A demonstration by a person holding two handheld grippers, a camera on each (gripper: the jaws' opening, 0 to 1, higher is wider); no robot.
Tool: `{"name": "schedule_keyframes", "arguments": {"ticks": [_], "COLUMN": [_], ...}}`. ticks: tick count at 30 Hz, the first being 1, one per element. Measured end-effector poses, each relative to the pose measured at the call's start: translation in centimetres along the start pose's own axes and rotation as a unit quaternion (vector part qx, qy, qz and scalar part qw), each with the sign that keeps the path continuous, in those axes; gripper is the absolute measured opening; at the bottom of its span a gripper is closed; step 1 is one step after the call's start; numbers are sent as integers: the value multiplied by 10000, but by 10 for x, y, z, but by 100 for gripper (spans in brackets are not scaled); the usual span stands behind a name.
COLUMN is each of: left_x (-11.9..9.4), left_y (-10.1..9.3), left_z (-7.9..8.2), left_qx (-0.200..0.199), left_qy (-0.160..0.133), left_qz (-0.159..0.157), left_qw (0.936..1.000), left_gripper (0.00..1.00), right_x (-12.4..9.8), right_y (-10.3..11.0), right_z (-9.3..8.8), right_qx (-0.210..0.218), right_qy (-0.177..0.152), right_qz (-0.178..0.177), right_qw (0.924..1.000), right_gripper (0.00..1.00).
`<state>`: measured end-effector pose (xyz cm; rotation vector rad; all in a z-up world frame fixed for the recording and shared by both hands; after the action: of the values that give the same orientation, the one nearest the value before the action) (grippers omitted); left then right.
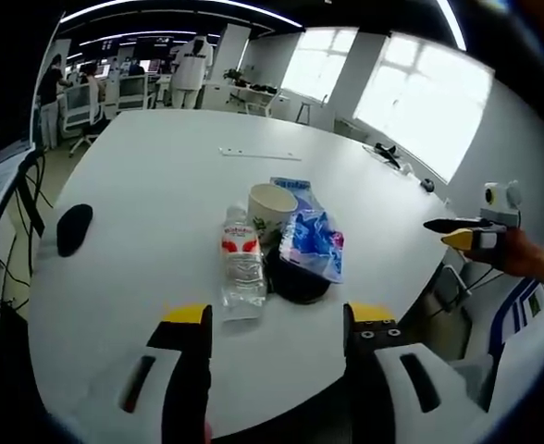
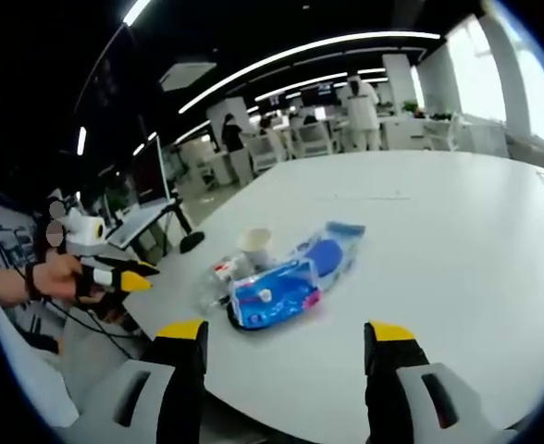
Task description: Arrange the tabletop items into an orderly group along one side of the table until the central work area is clear of visible clutter.
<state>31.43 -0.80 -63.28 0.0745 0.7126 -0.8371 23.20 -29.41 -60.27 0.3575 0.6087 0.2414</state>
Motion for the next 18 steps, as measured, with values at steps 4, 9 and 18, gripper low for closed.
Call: {"name": "schedule_keyframes", "arguments": {"ticks": [4, 9, 18], "left_x": [-1, -1, 1], "left_y": [1, 2, -1], "left_z": [1, 0, -5], "left_qx": [-32, -38, 53], "left_qy": [-22, 9, 113], "left_qz": [11, 9, -63], "left_qw": [10000, 10000, 9999], "left_gripper": [56, 56, 55], "right_x": [0, 1, 0], "right_y": [2, 5, 7], "right_z": [-2, -5, -11], "right_qx": [-7, 12, 47], "right_qy": [43, 88, 137], "right_qz": [19, 66, 113], "right_qw": [10000, 9999, 9998], "right_gripper": [70, 72, 73]}}
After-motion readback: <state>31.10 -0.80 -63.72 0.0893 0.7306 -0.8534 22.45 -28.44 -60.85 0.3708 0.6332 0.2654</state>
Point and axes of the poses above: the point that each gripper's makers call its tool centre point, and the gripper's own axes: x roughly forward along the fingers, y roughly to its left, z roughly out of its top, the point moved 3 cm from there along -x, roughly backward along the fingers, and after that the axes turned 8 degrees about x, right-handed, at the moved point
